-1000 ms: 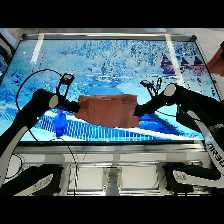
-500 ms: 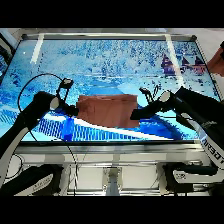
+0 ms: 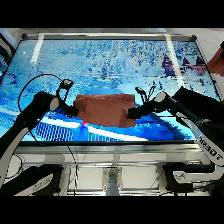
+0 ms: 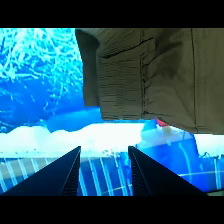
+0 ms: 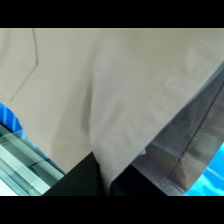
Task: Fold the clothes and pants, and hang the long-sleeved shirts on hangers.
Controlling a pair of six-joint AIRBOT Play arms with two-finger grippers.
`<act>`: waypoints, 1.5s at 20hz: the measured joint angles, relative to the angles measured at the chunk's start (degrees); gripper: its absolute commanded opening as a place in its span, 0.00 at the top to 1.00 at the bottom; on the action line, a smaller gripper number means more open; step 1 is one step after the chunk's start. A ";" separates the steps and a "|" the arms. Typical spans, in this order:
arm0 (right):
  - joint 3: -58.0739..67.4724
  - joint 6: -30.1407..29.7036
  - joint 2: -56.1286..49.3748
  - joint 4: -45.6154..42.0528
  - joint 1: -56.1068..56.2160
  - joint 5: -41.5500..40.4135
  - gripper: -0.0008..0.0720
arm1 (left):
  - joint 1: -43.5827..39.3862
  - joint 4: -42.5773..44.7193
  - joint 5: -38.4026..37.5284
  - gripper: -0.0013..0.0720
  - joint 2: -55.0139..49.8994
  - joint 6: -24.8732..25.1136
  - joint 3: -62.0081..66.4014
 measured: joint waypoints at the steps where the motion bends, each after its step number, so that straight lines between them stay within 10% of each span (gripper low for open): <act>1: 1.44 0.07 0.02 -0.48 -0.26 0.35 0.97 | 0.00 0.00 -0.02 0.48 -0.02 0.00 0.00; 15: 39.15 13.05 1.86 -39.19 -26.27 25.31 0.97 | 0.00 0.02 -0.02 0.48 -0.02 0.02 0.00; 27: 39.63 17.53 8.92 -43.95 -65.29 26.58 0.97 | 0.00 0.02 -0.07 0.48 0.00 0.02 0.00; 30: 34.16 17.66 9.05 -44.52 -68.96 27.08 0.78 | 0.00 0.02 -0.04 0.48 0.00 0.02 0.00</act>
